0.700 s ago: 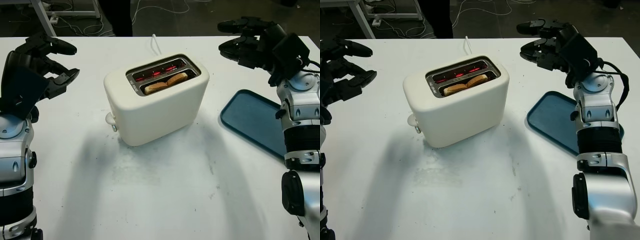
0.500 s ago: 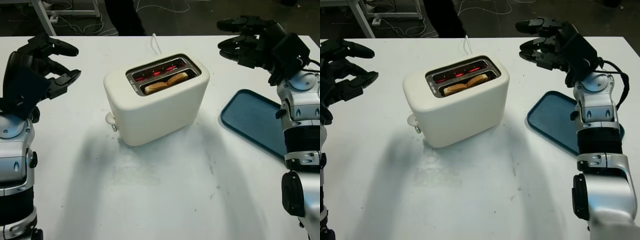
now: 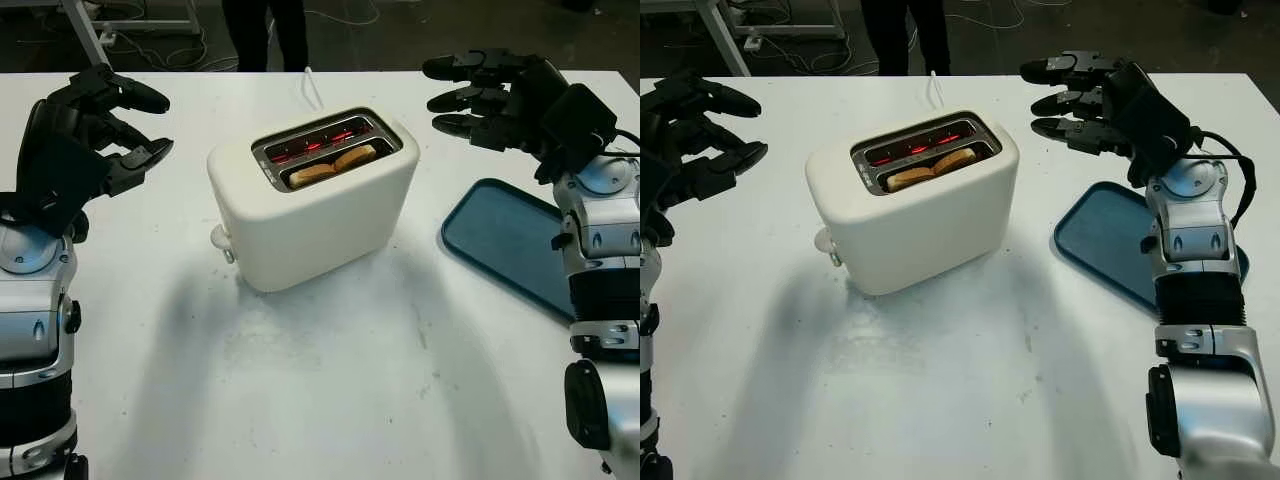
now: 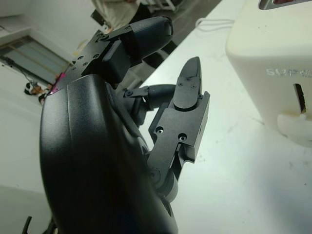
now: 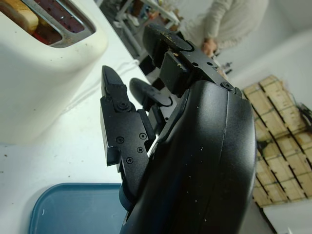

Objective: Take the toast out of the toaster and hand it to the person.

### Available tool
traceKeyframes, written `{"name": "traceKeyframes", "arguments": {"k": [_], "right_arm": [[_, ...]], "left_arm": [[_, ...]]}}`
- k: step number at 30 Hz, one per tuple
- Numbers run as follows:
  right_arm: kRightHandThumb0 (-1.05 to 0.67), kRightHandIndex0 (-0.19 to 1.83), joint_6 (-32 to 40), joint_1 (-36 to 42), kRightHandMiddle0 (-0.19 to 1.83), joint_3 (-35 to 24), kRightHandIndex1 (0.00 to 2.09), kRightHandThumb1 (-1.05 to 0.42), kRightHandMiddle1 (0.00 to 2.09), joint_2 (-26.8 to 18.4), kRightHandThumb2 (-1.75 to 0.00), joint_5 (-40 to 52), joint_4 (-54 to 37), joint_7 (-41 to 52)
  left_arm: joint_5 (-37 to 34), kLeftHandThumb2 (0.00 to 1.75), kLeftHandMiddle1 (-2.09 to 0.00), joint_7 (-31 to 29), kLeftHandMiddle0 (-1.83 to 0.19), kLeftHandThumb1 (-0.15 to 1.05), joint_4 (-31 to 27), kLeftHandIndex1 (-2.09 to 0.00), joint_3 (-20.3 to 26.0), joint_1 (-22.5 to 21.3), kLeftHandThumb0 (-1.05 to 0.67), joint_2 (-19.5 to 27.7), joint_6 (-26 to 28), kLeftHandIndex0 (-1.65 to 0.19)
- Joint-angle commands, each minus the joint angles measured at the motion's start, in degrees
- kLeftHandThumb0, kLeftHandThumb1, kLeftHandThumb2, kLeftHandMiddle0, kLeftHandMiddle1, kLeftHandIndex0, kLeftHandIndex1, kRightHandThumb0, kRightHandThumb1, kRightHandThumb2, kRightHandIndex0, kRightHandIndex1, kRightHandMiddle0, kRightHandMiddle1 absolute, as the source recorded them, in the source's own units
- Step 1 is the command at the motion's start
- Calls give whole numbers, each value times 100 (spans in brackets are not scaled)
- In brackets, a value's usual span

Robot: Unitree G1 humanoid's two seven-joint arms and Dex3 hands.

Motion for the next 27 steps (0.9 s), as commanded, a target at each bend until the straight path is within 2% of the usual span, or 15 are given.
{"name": "traceKeyframes", "arguments": {"k": [1,8,15,20,27], "right_arm": [[-2,55,-71,73,73,-33,66,-92,13,-2,-1,106,5,63],[-9,53,-89,114,73,-131,70,-90,12,-44,0,214,69,167],[-12,50,25,259,72,-163,71,-90,10,-108,0,204,-190,146],[-11,52,-58,393,76,-158,72,-89,11,-78,0,175,-246,97],[-12,55,-85,452,79,-116,74,-89,12,-89,0,114,-308,58]], "left_arm": [[29,22,-159,20,-46,79,-65,-117,27,-29,-6,12,-27,-51],[74,25,-159,34,-47,78,-60,-119,-10,-23,-2,12,-49,-50],[94,27,-157,-8,-47,78,-306,-119,16,157,4,31,50,-50],[146,27,-155,-34,-51,76,-395,-118,25,289,-1,49,-97,-53],[90,29,-154,-172,-54,77,-382,-119,36,316,2,82,-267,-55]]}}
